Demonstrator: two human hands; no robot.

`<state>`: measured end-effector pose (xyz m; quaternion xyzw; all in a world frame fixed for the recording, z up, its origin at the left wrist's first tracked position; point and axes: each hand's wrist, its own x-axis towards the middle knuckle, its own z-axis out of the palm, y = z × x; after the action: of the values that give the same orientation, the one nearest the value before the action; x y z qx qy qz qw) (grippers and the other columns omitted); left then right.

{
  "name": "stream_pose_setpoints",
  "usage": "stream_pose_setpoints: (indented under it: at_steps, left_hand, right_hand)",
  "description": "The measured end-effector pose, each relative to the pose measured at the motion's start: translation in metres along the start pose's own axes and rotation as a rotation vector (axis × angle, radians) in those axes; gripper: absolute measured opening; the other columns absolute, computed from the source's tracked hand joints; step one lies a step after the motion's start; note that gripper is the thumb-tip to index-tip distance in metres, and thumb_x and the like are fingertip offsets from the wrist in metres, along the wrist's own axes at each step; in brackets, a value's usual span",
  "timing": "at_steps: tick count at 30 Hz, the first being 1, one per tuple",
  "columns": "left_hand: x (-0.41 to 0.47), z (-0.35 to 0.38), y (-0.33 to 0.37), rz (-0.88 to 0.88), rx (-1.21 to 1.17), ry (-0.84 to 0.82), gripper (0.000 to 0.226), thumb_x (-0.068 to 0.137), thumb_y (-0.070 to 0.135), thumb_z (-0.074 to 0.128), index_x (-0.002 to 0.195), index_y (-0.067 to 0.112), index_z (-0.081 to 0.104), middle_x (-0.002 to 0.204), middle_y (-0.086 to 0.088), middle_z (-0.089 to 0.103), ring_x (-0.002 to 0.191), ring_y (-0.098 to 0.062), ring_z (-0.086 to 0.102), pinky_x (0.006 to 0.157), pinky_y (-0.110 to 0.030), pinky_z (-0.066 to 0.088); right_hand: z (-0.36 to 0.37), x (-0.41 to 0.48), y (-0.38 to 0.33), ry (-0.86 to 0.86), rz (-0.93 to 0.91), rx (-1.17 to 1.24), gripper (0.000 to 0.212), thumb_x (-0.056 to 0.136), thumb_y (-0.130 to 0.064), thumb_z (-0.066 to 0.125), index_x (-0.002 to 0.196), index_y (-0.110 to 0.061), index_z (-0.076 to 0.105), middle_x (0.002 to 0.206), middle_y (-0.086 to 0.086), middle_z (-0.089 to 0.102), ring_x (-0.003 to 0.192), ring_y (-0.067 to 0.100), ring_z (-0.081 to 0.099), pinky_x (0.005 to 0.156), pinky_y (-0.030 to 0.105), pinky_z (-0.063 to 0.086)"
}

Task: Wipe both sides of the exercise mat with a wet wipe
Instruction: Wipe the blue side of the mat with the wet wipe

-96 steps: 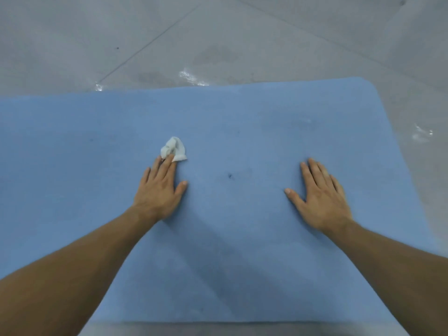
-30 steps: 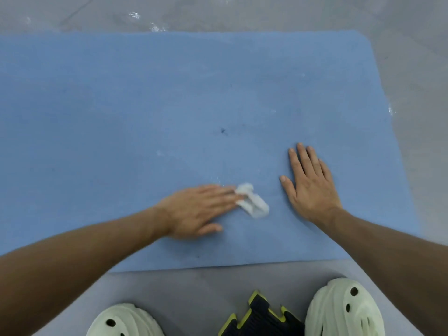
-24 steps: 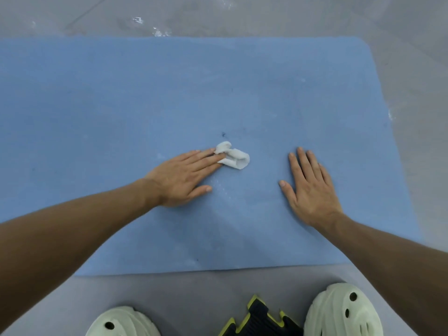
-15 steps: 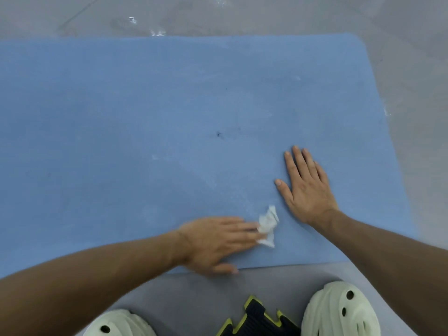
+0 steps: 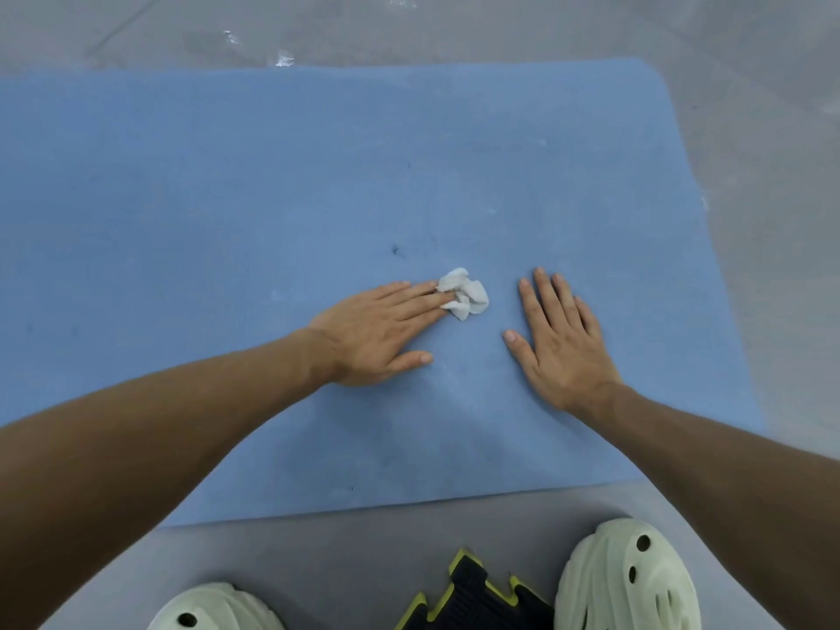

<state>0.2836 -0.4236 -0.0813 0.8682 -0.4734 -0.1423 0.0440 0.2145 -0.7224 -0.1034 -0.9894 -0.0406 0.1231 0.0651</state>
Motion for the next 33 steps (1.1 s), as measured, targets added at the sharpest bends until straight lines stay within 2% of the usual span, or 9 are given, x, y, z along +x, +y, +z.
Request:
stream_pose_setpoints:
  at_steps: [6,10,17,20,22,24,26,30,33]
  left_hand:
    - [-0.009,0.027,0.079,0.293,-0.171,-0.040,0.079,0.103,0.060,0.028,0.163,0.009,0.023,0.170,-0.009,0.024,0.159,-0.020,0.012,0.129,-0.032,-0.002]
    - [-0.004,0.044,0.129,0.453,-0.078,-0.109,0.076,0.104,0.056,0.016,0.163,0.009,0.022,0.171,-0.005,0.020,0.160,-0.019,0.006,0.129,-0.037,0.003]
    - [-0.001,0.025,0.052,0.367,-0.047,-0.075,0.067,0.108,0.050,0.024,0.163,0.012,0.026,0.171,-0.001,0.021,0.159,-0.017,0.013,0.129,-0.036,0.004]
    - [-0.005,0.010,0.002,0.188,0.002,0.013,0.066,0.108,0.052,0.027,0.156,0.008,0.042,0.164,-0.006,0.038,0.154,-0.022,0.030,0.126,-0.039,0.017]
    - [-0.012,-0.002,-0.028,0.038,0.035,0.037,0.073,0.107,0.058,0.017,0.157,0.009,0.039,0.164,-0.006,0.038,0.154,-0.020,0.028,0.126,-0.036,0.012]
    - [-0.019,-0.008,-0.042,-0.063,0.052,-0.007,0.078,0.105,0.062,0.008,0.163,0.014,0.025,0.170,-0.002,0.023,0.158,-0.013,0.010,0.128,-0.031,-0.003]
    - [-0.021,-0.006,-0.038,-0.031,0.060,-0.005,0.076,0.105,0.062,0.011,0.164,0.015,0.019,0.170,-0.001,0.014,0.156,-0.008,0.002,0.127,-0.030,-0.007]
    - [-0.025,0.013,0.000,0.143,0.003,0.022,0.077,0.106,0.062,0.023,0.161,0.010,0.028,0.166,-0.009,0.032,0.155,-0.021,0.025,0.127,-0.042,0.017]
    - [-0.030,0.022,0.039,0.287,-0.032,0.035,0.074,0.105,0.059,0.030,0.159,0.007,0.036,0.164,-0.010,0.038,0.153,-0.025,0.033,0.128,-0.042,0.016]
  right_hand:
    - [0.004,0.001,0.002,0.017,-0.012,-0.025,0.076,0.101,-0.064,0.008,0.165,-0.023,0.003,0.173,-0.003,-0.003,0.160,0.017,-0.003,0.126,0.037,0.001]
    - [0.003,0.000,0.002,0.017,-0.007,-0.034,0.075,0.102,-0.065,0.008,0.165,-0.025,-0.003,0.173,-0.006,-0.009,0.160,0.016,-0.009,0.126,0.035,-0.004]
    - [0.003,0.001,0.003,0.022,-0.008,-0.007,0.075,0.102,-0.064,0.012,0.166,-0.024,0.006,0.174,-0.005,-0.001,0.160,0.016,-0.003,0.126,0.035,0.000]
    - [-0.003,0.000,0.009,0.000,-0.030,-0.002,0.075,0.101,-0.066,0.009,0.166,-0.028,0.004,0.173,-0.008,-0.005,0.160,0.012,-0.007,0.127,0.036,0.004]
    - [-0.009,0.000,0.017,-0.019,-0.065,-0.026,0.074,0.102,-0.065,0.009,0.167,-0.030,0.005,0.174,-0.009,-0.004,0.160,0.011,-0.006,0.129,0.038,0.006]
    - [-0.013,-0.001,0.024,-0.027,-0.084,-0.035,0.073,0.102,-0.065,0.010,0.167,-0.031,0.007,0.174,-0.007,-0.003,0.160,0.012,-0.004,0.129,0.039,0.005]
    - [-0.013,-0.001,0.025,-0.036,-0.078,-0.032,0.072,0.102,-0.064,0.011,0.167,-0.032,0.006,0.174,-0.007,-0.004,0.160,0.012,-0.005,0.129,0.038,0.003]
    - [-0.010,-0.002,0.017,-0.029,-0.048,-0.021,0.072,0.102,-0.062,0.010,0.167,-0.029,0.005,0.174,-0.005,-0.006,0.160,0.013,-0.008,0.130,0.039,0.002]
    - [-0.011,-0.002,0.014,-0.020,-0.041,-0.029,0.074,0.101,-0.061,0.008,0.167,-0.027,0.006,0.174,-0.004,-0.004,0.160,0.014,-0.005,0.130,0.039,0.003]
